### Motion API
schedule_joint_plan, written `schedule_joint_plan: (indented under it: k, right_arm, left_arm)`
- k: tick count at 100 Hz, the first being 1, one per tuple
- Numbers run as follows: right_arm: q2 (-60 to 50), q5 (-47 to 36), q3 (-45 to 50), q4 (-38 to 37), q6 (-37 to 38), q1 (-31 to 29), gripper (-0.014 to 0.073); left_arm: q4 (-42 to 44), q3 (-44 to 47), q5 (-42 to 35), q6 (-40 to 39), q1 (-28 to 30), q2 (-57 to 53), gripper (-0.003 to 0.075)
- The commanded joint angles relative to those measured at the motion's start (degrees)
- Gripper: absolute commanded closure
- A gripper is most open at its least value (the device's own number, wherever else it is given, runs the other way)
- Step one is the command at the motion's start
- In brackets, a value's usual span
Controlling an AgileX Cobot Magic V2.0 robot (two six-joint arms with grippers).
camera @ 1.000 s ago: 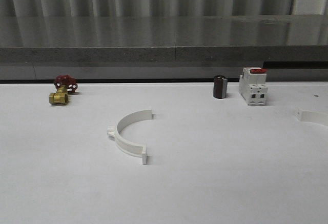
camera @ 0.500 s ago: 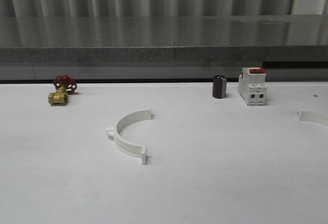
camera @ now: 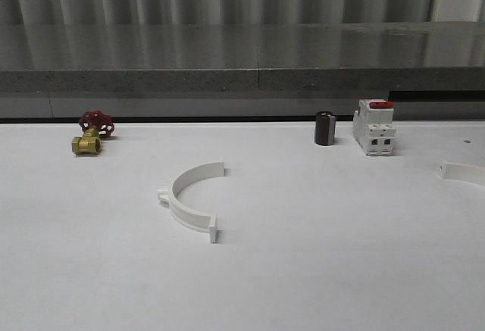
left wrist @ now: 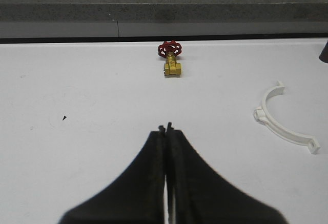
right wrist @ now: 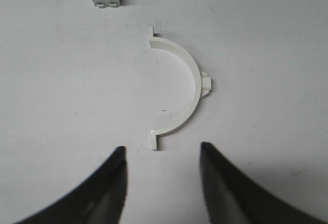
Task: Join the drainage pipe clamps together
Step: 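Grasp the other white half-clamp by its tab with the right gripper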
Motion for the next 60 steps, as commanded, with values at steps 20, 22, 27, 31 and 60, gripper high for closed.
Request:
schedule_joint_plan:
  k: [20,22,27,31,60]
  right_arm:
    - [8.15,-5.47,-4.22,0.0,-0.16,-0.76,-0.0002]
    - [9.2,-5.35,-4.8,0.0,-0.16,-0.97,-0.0002]
    - [11.87,-5.06,-6.39,0.0,-0.37,-2.14,-0.0002]
    - [14.23,-4.63,-7.88,0.0,-1.15,-3.03,-0.0002]
    - [29.71,-4.03,-15.99,0.4,-7.4,-8.27,-0.0002]
  left_arm:
    - [-0.12,-1.54,-3.83,-0.17,0.17,0.52,0.074]
    - [-0.12,-1.54,-3.83,-0.17,0.17,0.52,0.074]
    - [-0.12,-1.54,-3.83,-0.17,0.17,0.52,0.074]
    - [-0.12,-1.54,-3.83,-0.17,0.17,0.52,0.074]
    - [-0.12,-1.54,-3.83,-0.17,0.17,0.52,0.074]
